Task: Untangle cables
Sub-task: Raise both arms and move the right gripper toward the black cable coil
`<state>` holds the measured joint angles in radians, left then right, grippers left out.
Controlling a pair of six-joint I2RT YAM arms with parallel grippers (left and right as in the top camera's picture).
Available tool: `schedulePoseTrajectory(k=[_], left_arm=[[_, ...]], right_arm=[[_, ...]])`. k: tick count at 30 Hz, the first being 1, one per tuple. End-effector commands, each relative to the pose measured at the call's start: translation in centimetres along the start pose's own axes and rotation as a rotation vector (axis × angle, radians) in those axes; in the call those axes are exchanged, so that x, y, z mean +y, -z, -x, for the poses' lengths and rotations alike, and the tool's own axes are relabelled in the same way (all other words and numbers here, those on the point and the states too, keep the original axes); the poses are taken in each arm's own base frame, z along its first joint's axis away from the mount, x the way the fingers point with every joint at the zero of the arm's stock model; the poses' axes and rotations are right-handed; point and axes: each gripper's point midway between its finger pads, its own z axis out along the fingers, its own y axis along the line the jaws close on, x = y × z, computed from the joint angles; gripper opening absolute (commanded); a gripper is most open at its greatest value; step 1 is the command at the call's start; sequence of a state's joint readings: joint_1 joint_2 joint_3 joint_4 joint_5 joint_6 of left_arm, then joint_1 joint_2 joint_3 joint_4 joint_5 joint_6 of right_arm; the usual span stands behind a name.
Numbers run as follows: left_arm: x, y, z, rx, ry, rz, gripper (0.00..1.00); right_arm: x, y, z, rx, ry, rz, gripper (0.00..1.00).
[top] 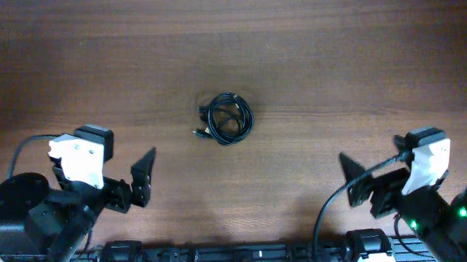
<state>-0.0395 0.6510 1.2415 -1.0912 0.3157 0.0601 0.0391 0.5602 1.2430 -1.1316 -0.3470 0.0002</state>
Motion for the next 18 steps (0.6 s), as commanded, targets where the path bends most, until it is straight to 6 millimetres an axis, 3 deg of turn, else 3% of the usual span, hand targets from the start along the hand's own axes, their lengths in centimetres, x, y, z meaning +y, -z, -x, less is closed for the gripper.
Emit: schedulePoseTrajectory(k=[1, 6, 13, 16, 18], left_arm=[[-3.0, 0.7, -0.5, 0.027, 0.024, -0.168, 0.99], [-4.0, 0.9, -0.2, 0.015, 0.021, -0.227, 0.99], [-2.8, -0.7, 0.2, 0.036, 0.029, -0.184, 0.99], [-2.3, -2.1, 0.0, 0.085, 0.055, -0.187, 0.99], [-2.0, -3.3, -0.3, 0.128, 0.115, -0.189, 0.99]], right_arm=[[5.4, 1.6, 1.2, -0.04, 0.016, 0.304, 0.99], [6.4, 1.9, 2.0, -0.073, 0.037, 0.364, 0.99], [5.9, 1.2, 3.8, -0.112, -0.001, 0.351, 0.99], [4.5, -1.3, 3.7, -0.036, -0.092, 0.312, 0.99], [3.4, -4.3, 2.7, 0.084, -0.177, 0.305, 0.99]])
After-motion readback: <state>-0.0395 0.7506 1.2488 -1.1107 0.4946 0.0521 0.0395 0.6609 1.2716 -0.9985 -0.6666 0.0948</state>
